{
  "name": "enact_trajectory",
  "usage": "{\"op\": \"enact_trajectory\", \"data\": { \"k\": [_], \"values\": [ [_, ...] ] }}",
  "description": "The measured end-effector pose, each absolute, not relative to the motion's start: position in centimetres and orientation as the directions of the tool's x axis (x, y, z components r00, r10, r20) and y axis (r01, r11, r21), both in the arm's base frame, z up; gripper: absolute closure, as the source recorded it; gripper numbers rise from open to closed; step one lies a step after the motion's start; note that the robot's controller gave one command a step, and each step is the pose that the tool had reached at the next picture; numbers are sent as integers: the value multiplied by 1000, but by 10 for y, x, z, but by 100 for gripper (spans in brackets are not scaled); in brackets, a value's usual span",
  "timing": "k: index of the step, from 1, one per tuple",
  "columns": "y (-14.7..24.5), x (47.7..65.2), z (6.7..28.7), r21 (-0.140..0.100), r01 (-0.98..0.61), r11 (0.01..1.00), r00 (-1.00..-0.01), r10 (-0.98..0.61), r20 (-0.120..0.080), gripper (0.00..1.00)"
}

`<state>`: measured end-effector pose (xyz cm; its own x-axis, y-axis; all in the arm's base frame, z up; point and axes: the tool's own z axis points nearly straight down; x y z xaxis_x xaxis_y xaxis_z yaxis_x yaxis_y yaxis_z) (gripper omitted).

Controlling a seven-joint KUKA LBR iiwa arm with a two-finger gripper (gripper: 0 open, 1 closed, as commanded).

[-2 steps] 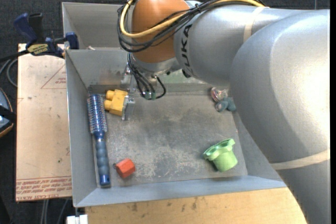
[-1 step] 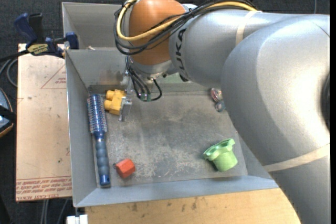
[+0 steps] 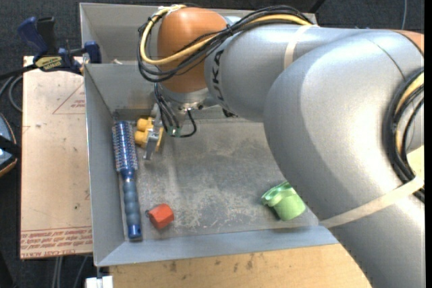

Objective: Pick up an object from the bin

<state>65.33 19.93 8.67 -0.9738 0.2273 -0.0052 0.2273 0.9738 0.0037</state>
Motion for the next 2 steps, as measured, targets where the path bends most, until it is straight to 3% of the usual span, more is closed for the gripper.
{"op": "enact_trajectory", "data": {
  "k": [1,2],
  "values": [
    [192,654,79,17,330,944,-944,330,2,0],
    [188,658,80,20,334,942,-942,334,-16,100]
  ]
}}
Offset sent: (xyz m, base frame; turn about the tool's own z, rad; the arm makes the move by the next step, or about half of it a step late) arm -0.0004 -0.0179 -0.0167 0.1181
